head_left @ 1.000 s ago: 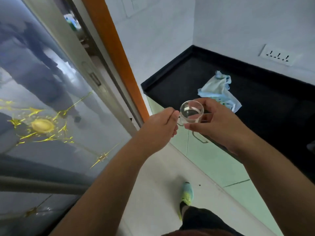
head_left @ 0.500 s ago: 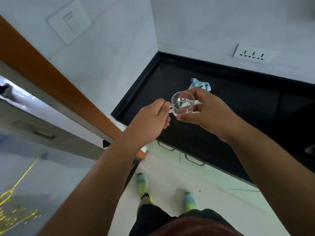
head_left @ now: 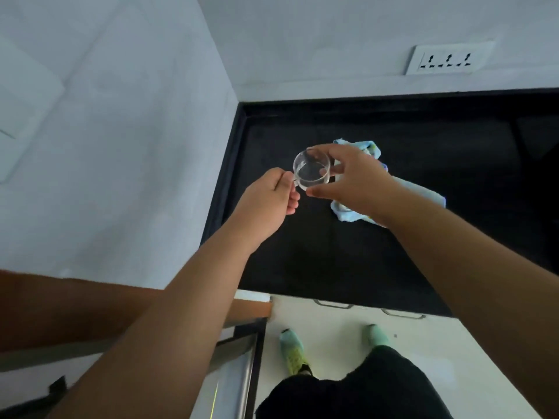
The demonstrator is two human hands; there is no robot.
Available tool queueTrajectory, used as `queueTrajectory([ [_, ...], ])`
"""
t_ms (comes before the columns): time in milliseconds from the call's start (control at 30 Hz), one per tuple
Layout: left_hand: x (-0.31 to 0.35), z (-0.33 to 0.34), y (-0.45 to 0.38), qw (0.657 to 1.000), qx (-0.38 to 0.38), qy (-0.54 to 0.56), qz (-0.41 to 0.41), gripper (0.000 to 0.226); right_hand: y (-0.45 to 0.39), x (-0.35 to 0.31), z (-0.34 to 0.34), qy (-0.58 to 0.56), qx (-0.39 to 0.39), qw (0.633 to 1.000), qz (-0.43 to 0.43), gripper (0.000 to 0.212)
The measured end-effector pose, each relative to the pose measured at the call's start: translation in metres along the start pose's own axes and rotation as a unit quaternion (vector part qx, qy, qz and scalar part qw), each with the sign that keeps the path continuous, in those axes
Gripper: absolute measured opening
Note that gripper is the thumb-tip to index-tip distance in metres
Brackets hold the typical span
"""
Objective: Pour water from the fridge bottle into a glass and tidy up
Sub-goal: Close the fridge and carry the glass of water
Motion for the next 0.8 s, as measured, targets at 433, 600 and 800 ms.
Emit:
queueTrajectory([
  [433,-0.094,-0.011,-0.152,0.988,0.095,0.096,-0.068,0.019,-0.168,0.057,0.085,0.043,0.037,0.998,0.013,0.061],
  [600,-0.121,-0.028,-0.201,0.985,0.126,0.096,-0.074,0.020,-0.231,0.059,0.112,0.056,0.027,0.998,-0.011,0.063],
  [800,-0.141,-0.056,-0.264,0.972,0.173,0.123,-0.099,0.017,-0.296,0.051,0.135,0.059,0.036,0.997,-0.033,0.058],
])
Point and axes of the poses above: each hand's wrist, its own y-axis away from the middle knuckle, its own z-axis out of the palm, x = y × z, the point moved 6 cm from there along -y, towards the middle knuckle, and after that the axes turned 15 degrees about y, right-handed, at the moved point
